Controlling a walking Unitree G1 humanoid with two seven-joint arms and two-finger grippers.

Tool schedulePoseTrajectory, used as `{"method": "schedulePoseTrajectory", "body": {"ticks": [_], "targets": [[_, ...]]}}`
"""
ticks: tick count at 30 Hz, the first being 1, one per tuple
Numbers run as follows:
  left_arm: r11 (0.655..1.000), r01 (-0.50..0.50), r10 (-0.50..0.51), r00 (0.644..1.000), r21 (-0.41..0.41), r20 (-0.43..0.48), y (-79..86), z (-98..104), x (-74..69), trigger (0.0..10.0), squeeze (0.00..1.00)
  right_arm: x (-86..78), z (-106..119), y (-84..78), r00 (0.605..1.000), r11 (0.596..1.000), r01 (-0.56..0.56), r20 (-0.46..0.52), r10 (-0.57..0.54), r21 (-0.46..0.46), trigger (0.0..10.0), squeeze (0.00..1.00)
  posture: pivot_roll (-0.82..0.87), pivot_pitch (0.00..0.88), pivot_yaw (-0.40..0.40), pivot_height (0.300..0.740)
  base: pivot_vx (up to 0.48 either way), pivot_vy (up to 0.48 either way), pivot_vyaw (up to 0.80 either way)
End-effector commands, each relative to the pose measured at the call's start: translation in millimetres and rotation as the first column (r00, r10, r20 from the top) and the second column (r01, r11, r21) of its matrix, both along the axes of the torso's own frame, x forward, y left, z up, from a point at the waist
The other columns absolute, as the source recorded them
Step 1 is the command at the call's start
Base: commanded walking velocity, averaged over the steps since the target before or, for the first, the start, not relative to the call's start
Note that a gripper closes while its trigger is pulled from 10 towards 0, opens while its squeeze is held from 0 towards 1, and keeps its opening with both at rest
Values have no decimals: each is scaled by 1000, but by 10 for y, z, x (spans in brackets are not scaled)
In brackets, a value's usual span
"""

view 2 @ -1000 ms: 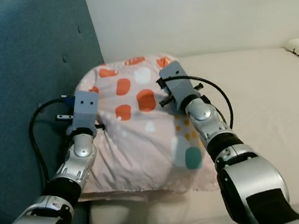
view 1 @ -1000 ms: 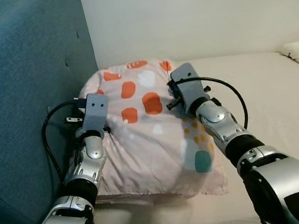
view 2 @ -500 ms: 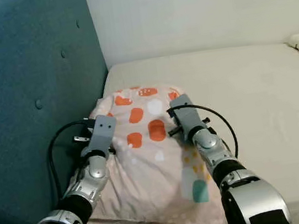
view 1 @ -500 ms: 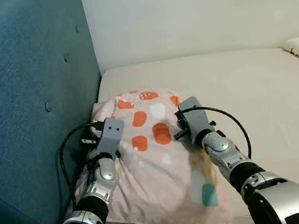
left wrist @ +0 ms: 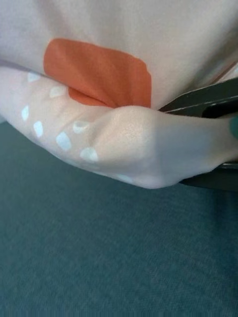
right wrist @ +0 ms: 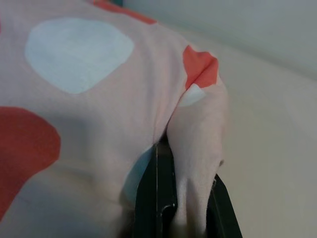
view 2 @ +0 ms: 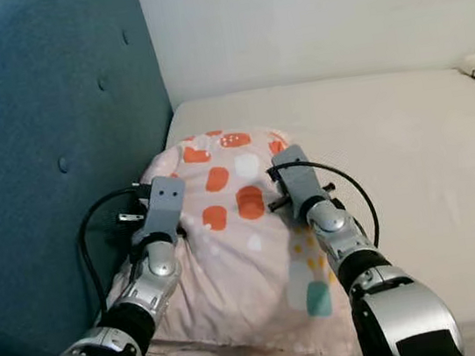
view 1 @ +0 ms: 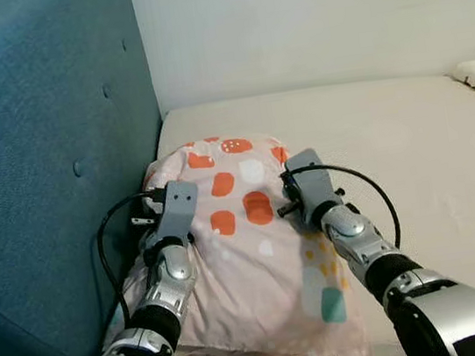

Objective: Clean up the room

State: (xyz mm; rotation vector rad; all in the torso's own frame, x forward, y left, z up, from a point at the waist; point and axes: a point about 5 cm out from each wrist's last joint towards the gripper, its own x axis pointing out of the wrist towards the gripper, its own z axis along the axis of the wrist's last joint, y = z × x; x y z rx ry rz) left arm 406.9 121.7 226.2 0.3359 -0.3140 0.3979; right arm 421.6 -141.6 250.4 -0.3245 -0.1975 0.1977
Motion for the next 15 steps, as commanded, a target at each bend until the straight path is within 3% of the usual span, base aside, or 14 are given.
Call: {"method": "schedulePoseTrajectory", "body": {"ticks": [1, 15], "targets": [[997, -63, 65, 997, -44, 33, 74, 70, 2, 10000, 0, 2, 35, -47, 1000, 1000, 10, 12, -10, 4, 10000, 0, 159, 430, -17, 611, 0, 0, 0], [998, -24, 26, 999, -61, 19, 75, 17, -2, 10000, 0, -7, -23, -16, 1000, 1000, -15, -6, 15, -12, 10000, 0, 162, 426, -19, 582, 0, 0, 0]]}}
